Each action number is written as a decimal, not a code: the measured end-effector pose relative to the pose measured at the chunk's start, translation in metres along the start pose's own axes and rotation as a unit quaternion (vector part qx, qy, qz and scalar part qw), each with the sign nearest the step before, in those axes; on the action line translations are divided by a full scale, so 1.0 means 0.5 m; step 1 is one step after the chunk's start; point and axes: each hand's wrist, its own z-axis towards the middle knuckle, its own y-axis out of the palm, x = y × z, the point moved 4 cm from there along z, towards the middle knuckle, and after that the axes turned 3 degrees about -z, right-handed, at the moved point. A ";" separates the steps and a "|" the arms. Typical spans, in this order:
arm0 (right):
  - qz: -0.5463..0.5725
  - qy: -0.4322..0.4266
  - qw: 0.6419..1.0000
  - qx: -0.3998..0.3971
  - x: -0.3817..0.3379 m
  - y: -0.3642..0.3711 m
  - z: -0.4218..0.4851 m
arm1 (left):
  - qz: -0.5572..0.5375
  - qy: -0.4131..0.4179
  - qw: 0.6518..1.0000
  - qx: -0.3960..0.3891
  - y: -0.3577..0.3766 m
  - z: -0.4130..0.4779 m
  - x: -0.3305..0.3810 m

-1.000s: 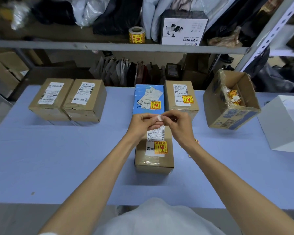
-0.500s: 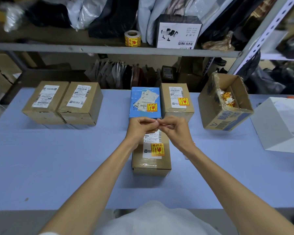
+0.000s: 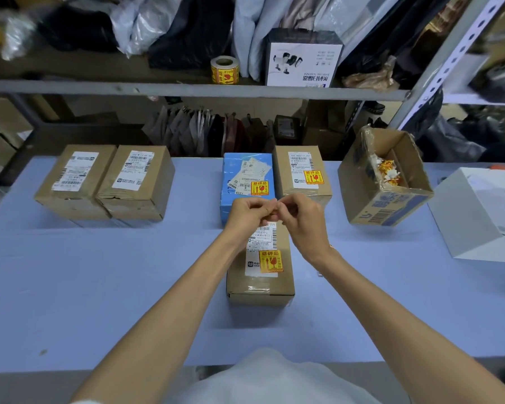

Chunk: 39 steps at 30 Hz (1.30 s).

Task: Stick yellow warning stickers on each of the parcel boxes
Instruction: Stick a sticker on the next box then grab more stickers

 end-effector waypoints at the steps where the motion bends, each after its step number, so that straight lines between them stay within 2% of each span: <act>1: -0.001 0.004 1.000 0.010 0.005 -0.009 0.004 | -0.007 0.007 1.000 -0.006 0.008 0.001 0.006; 4: -0.026 -0.005 0.999 0.019 0.014 -0.036 0.018 | 0.008 0.030 1.000 -0.004 0.026 0.010 0.019; 10: -0.069 -0.026 0.997 -0.029 0.036 -0.071 0.009 | 0.084 0.051 0.995 -0.006 0.074 0.029 0.026; 11: -0.045 -0.010 0.999 -0.028 0.040 -0.085 0.007 | 0.089 0.053 0.994 -0.014 0.084 0.031 0.024; 13: 0.076 0.067 0.995 -0.015 0.056 -0.123 0.010 | 0.104 0.068 0.992 -0.038 0.110 0.033 0.026; 15: 0.217 0.142 0.966 -0.002 0.078 -0.157 0.011 | 0.129 0.090 0.986 -0.054 0.137 0.035 0.033; 16: 0.254 0.164 0.953 0.003 0.088 -0.170 0.009 | 0.140 0.098 0.984 -0.058 0.150 0.037 0.037; 19: 0.283 0.196 0.939 0.015 0.110 -0.187 0.001 | 0.139 0.103 0.983 -0.064 0.185 0.045 0.044; 23: 0.258 0.222 0.937 0.073 0.135 -0.197 0.004 | 0.146 0.127 0.981 -0.031 0.234 0.047 0.049; 25: 0.229 0.237 0.939 0.103 0.157 -0.214 0.010 | 0.172 0.159 0.971 -0.046 0.270 0.052 0.059; 30: 0.177 0.259 0.944 0.101 0.210 -0.281 0.030 | 0.332 0.234 0.906 -0.117 0.357 0.077 0.098; 33: 0.116 0.243 0.959 0.091 0.236 -0.337 0.065 | 0.441 0.239 0.856 -0.128 0.389 0.117 0.122; 35: 0.035 0.226 0.969 0.095 0.255 -0.378 0.100 | 0.509 0.234 0.817 -0.141 0.412 0.151 0.140; 39: -0.071 0.190 0.975 0.089 0.288 -0.431 0.173 | 0.593 0.227 0.759 -0.143 0.464 0.218 0.169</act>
